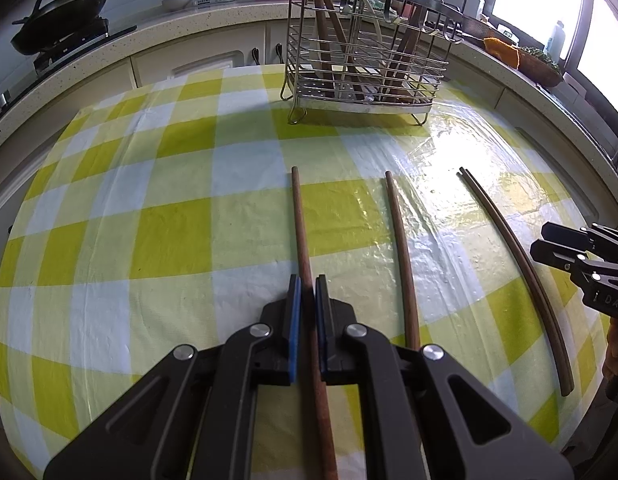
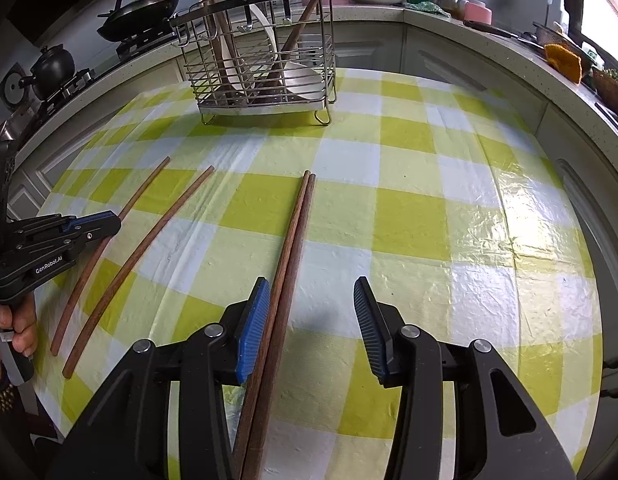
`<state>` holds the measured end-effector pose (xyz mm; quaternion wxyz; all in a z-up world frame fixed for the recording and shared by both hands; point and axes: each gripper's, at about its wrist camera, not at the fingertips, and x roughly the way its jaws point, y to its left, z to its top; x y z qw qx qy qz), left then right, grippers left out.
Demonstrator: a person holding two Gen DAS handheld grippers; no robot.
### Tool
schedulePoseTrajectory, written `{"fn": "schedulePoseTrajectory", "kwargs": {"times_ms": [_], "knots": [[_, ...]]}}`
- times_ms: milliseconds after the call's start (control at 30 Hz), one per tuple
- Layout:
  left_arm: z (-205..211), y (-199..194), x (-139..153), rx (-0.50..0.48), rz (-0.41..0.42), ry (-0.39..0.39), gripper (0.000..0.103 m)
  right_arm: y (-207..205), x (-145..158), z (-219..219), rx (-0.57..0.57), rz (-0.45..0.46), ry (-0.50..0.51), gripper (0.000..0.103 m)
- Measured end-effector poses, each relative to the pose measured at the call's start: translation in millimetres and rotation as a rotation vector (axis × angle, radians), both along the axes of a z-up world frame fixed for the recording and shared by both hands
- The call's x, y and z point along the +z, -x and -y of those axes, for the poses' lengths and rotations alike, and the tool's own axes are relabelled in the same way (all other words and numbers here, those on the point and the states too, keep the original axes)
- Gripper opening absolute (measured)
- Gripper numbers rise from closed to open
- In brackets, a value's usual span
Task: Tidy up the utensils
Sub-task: 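Position the right tool over a chopstick on the cloth and close on it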
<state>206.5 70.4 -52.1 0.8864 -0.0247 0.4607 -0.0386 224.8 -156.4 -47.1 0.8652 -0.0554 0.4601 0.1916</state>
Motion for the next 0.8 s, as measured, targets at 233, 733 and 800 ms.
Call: {"fn": "schedulePoseTrajectory", "kwargs": {"times_ms": [233,733,800], "knots": [[-1,0,0,-0.001,0.0,0.007,0.008,-9,-9,0,-0.019,-0.016,0.01,0.043],[-1,-2,0,-0.001,-0.009,0.015,0.008,-11,-14,-11,-0.03,-0.003,0.069,0.037],[-1,-2,0,0.0,-0.011,0.015,0.008,-11,-14,-11,-0.028,0.003,0.073,0.03]]}}
